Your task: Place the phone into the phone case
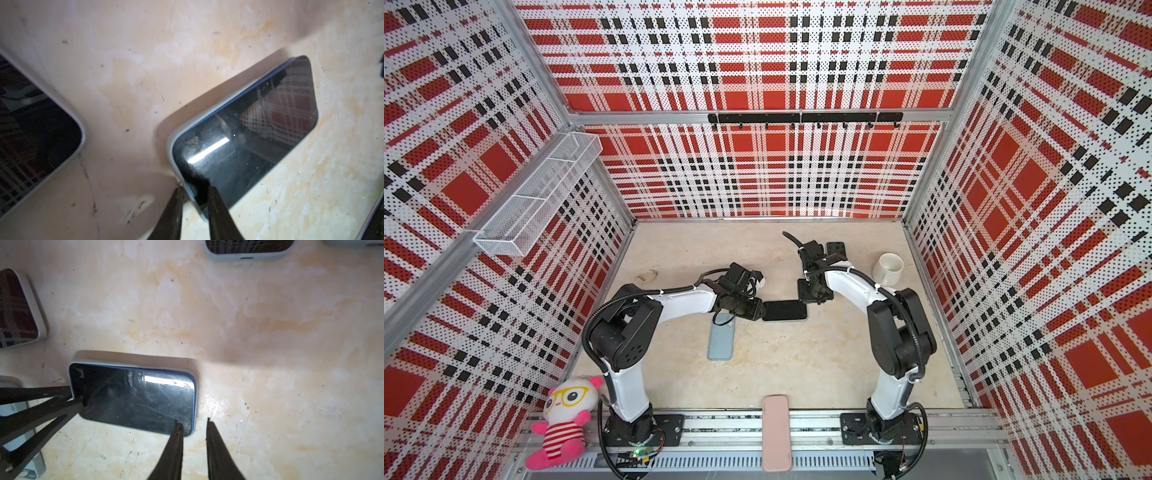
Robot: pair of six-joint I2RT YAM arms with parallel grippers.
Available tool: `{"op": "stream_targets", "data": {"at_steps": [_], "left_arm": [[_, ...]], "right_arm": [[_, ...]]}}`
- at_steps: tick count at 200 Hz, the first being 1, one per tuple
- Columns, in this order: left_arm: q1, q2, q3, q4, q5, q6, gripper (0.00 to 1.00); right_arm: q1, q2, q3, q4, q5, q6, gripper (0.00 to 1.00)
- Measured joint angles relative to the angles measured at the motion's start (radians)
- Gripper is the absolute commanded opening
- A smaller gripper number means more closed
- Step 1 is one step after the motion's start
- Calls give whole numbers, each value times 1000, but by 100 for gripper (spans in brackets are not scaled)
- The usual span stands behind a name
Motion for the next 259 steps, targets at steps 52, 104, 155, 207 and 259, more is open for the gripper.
{"op": "stream_targets", "data": {"at_steps": [52, 104, 155, 207, 259], "left_arm": [[-6, 0, 8, -14, -24, 17, 27], [-19, -2, 15, -25, -56, 27, 27], [-23, -2, 18, -28, -64, 32, 27], [-28, -1, 24, -38, -76, 34, 28], [-28, -1, 26, -42, -83, 33, 28]], "right_arm": [[-3, 90, 42, -17, -13, -44, 20], [-7, 143, 61, -26, -10, -70, 15], [-8, 176, 103, -46, -15, -89, 12], [-8, 192, 119, -66, -18, -93, 9], [-10, 201, 88, -41, -35, -85, 9]]}}
